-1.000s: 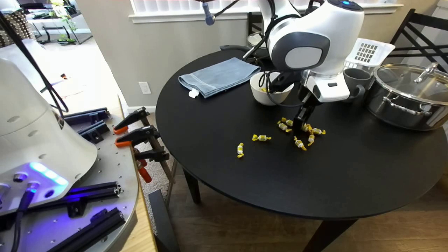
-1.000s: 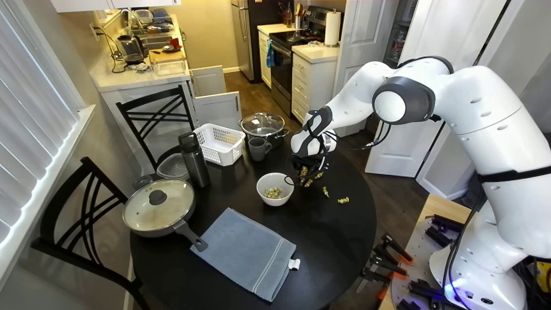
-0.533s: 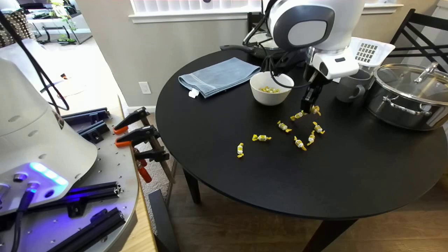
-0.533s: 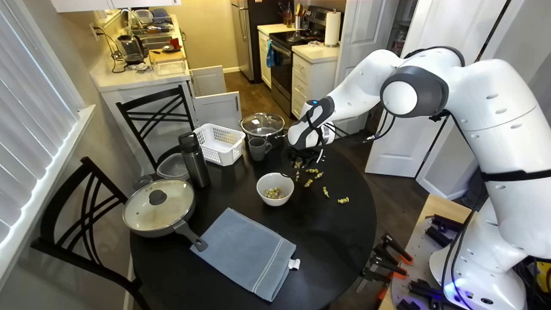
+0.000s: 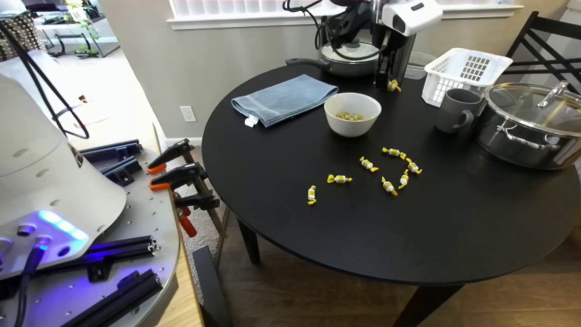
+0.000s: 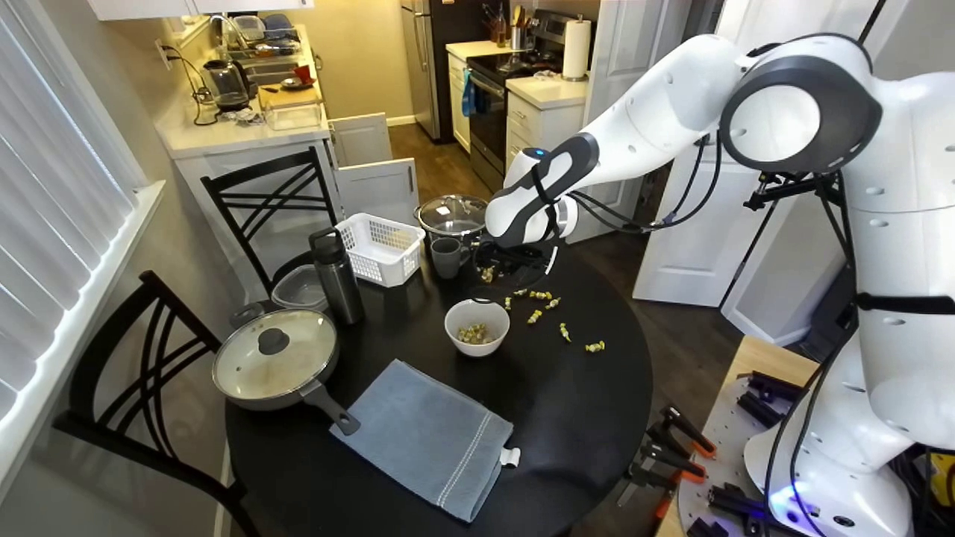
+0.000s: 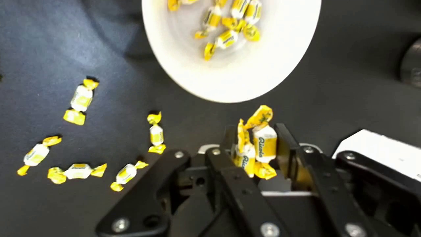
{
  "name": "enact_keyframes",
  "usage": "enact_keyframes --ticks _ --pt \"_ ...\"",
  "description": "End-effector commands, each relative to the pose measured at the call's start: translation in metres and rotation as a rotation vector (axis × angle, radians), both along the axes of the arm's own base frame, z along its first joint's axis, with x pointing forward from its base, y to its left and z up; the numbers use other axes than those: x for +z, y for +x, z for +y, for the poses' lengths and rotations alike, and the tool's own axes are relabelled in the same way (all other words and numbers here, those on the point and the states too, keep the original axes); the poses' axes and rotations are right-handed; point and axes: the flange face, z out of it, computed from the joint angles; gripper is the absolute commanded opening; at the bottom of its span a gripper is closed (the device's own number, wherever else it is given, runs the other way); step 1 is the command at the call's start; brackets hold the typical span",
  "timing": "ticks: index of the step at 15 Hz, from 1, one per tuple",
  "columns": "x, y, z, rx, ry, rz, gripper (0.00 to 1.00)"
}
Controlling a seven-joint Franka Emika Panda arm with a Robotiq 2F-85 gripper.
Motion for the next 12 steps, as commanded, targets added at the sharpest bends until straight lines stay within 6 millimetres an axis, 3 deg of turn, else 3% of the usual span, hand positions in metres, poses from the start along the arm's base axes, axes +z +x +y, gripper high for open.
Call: enact_keyframes --ticks 1,5,6,12 --pt "0.023 -0.025 0.037 0.129 0.016 -0.001 0.08" --pt "0.027 -0.038 0.053 0.184 0.018 0.029 0.08" --pt "0.026 -0.04 0.053 0.189 0.014 0.036 0.56" --pt "0.027 -0.05 0.038 0.179 -0.002 0.047 0.89"
